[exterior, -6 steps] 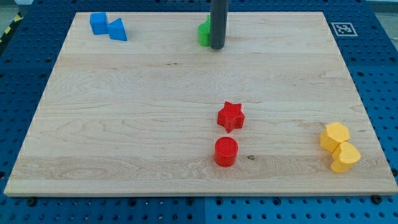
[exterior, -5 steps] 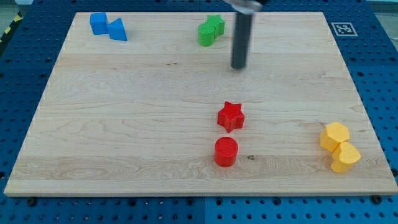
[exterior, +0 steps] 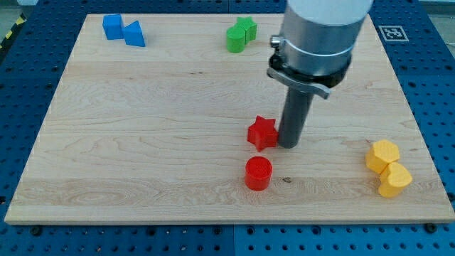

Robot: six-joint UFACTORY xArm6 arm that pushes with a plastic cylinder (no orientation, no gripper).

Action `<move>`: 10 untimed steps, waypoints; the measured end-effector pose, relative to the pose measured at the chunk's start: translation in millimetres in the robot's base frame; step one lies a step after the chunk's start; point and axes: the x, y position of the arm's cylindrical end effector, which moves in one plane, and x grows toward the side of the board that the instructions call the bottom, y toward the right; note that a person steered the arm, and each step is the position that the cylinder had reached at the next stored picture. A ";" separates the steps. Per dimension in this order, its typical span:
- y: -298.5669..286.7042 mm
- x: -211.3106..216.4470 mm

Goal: Slide the red star to the center left

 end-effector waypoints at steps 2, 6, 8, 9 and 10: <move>-58.2 -1.6; -180.8 -42.0; -224.0 -29.8; -256.5 -45.4; -272.3 -56.0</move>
